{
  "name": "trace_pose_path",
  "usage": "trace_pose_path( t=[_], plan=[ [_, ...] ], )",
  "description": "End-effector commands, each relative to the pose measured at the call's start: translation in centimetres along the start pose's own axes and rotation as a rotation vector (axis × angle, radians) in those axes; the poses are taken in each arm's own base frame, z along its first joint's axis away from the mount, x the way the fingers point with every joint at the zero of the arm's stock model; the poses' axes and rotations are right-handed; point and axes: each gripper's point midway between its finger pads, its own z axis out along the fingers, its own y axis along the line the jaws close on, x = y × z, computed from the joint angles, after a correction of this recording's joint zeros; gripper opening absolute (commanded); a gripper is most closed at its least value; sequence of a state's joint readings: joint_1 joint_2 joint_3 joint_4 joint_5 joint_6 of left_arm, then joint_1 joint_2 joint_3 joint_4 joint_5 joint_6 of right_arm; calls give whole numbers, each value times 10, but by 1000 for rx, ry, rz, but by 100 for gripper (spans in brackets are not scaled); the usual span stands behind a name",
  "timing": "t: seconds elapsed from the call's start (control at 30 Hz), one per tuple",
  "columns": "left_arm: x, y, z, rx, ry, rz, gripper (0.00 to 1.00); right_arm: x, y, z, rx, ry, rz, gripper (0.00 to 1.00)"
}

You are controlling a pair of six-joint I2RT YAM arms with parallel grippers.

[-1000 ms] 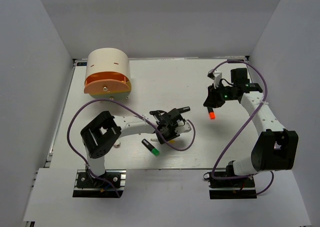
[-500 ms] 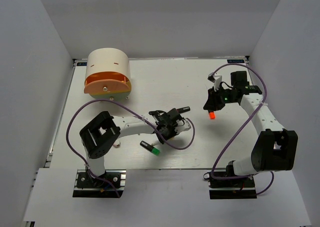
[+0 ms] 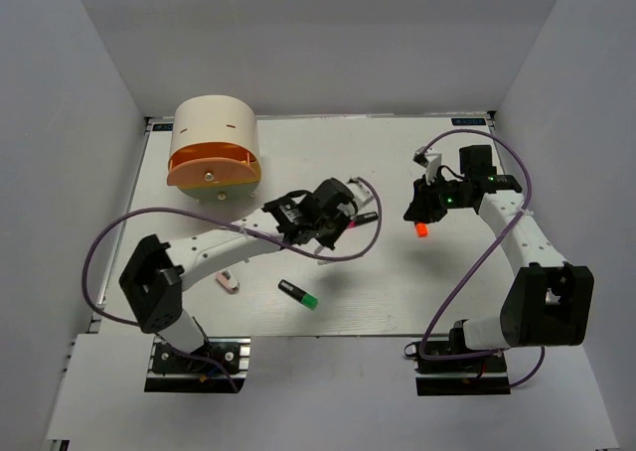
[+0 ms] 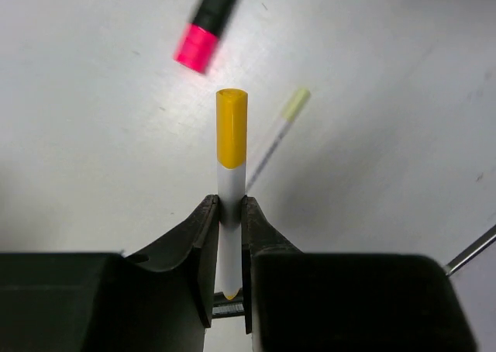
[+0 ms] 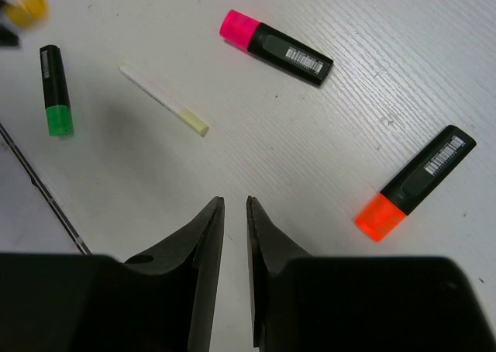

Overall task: Sort the stationery into containers
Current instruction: Place the pen in the drawer.

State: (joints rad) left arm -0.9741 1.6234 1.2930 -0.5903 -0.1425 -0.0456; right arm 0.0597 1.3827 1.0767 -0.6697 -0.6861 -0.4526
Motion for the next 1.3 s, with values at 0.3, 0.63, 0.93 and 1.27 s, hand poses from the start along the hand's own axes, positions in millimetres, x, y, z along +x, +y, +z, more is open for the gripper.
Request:
trace_pose_path(
  t=[0.3, 0.63, 0.93, 1.27],
  plan=[
    [-91, 171, -129, -421, -377, -399, 0, -10, 4, 3, -44, -56, -26, 24],
    [-88, 257, -185, -655, -564, -726, 0, -7, 6, 4, -46, -65, -37, 24],
    [-73, 300, -209, -754, -750, -1102, 0, -6, 6, 6, -54, -68, -37, 24],
    [-46, 317, -214, -877, -833, -1236, 0, -3, 3, 7, -48, -64, -37, 24]
  ],
)
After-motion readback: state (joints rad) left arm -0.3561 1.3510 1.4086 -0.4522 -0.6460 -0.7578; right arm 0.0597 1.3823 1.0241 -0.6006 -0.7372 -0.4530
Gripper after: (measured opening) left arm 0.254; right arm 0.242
